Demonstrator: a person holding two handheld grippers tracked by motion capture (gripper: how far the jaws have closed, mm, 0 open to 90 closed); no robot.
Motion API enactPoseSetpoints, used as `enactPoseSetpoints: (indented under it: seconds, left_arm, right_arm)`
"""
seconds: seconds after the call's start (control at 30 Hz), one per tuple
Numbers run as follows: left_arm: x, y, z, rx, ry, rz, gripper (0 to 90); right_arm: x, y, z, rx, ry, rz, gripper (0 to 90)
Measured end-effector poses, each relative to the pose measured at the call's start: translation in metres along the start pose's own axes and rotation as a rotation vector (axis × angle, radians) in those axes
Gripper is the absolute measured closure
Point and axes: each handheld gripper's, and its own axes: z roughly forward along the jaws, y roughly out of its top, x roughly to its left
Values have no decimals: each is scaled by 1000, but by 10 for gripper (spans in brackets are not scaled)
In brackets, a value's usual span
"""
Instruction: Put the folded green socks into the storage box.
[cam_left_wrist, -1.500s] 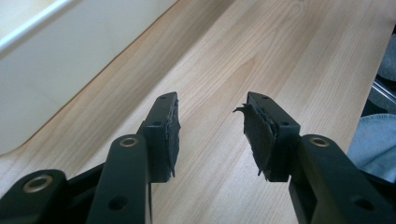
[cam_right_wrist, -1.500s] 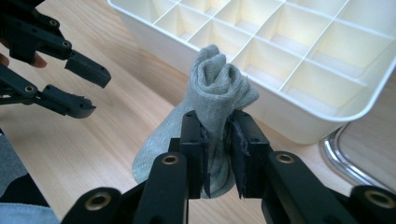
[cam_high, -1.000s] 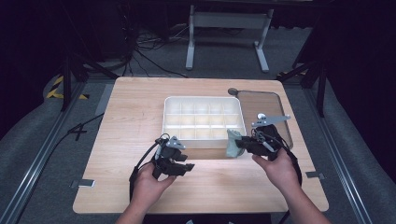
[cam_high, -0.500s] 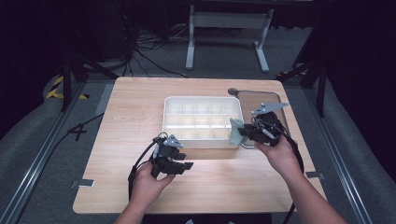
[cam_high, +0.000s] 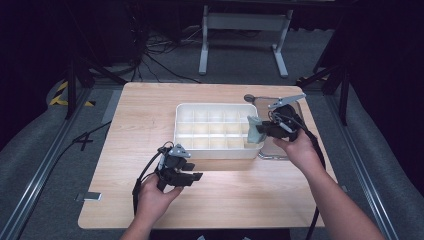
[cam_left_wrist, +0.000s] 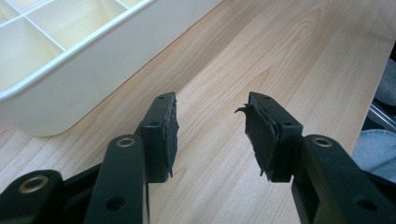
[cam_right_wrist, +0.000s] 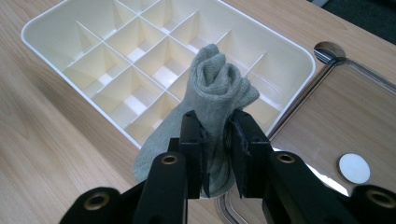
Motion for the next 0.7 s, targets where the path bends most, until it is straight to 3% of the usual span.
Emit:
enactPoseSetpoints:
  seconds: [0.1,0.3,0.43,0.7]
  left_arm:
    - [-1,-2,0,5,3,2,541]
    - [-2,-7,-2,6,12,1,541]
    - [1,-12,-8,-5,20,-23,541]
    - [2,-17,-13,-10,31,-37,539]
  right_arm:
    - [-3,4,0,8,-1,2,759]
    - [-7,15,3,75,-9,-26,759]
    - [-10,22,8,107,-19,-37,759]
    - [-10,24,28,175,-42,-67,758]
